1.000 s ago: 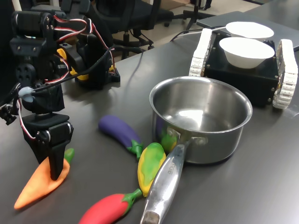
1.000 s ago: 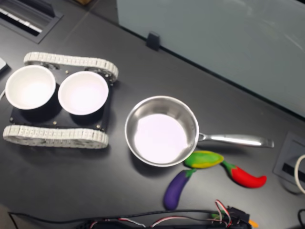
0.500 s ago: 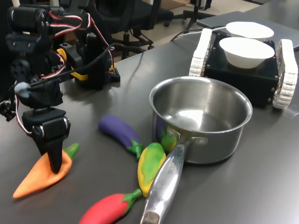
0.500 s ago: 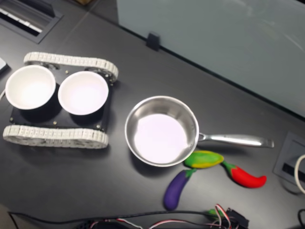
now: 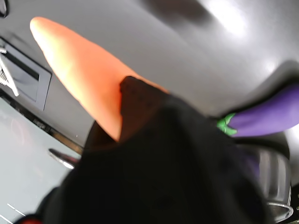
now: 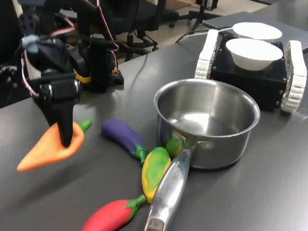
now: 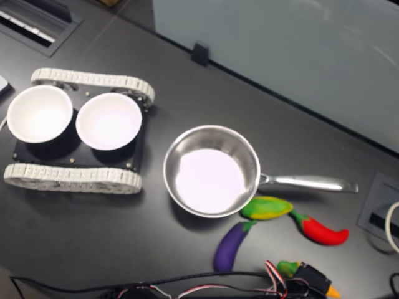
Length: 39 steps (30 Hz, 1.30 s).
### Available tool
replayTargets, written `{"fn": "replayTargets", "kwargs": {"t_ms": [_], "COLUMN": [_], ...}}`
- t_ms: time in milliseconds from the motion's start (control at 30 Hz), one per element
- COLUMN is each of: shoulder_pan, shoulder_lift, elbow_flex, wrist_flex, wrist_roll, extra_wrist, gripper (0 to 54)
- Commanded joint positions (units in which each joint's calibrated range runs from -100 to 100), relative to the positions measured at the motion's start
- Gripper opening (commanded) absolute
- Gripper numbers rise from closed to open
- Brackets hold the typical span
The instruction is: Pick up the carrot and place them in the pan
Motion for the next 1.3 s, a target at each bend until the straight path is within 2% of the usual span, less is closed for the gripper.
{"fn": "replayTargets", "kwargs": {"t_ms": [0, 100, 200, 333, 467, 600, 833, 1267], "shoulder_pan": [-0.74, -0.51, 0.64, 1.33, 1.56, -0.28, -3.83, -14.27], "shoulder_lift": [-9.02, -11.05, -13.16, -14.25, -15.94, -18.05, -22.43, -38.04], "elbow_flex": [-5.33, -5.60, -5.78, -7.24, -7.87, -7.51, -4.69, 15.57], "wrist_flex": [1.34, 1.34, 1.34, 0.32, -0.53, -1.04, -2.41, -12.05], "wrist_roll": [-1.12, -2.30, -3.66, -7.57, -11.14, -13.28, -16.95, -22.76], "extra_wrist": [-2.43, -3.94, -6.80, -9.32, -11.42, -11.59, -11.67, -11.75], "gripper": [1.6, 1.6, 1.9, 3.2, 2.1, 0.0, 0.0, 0.0]}}
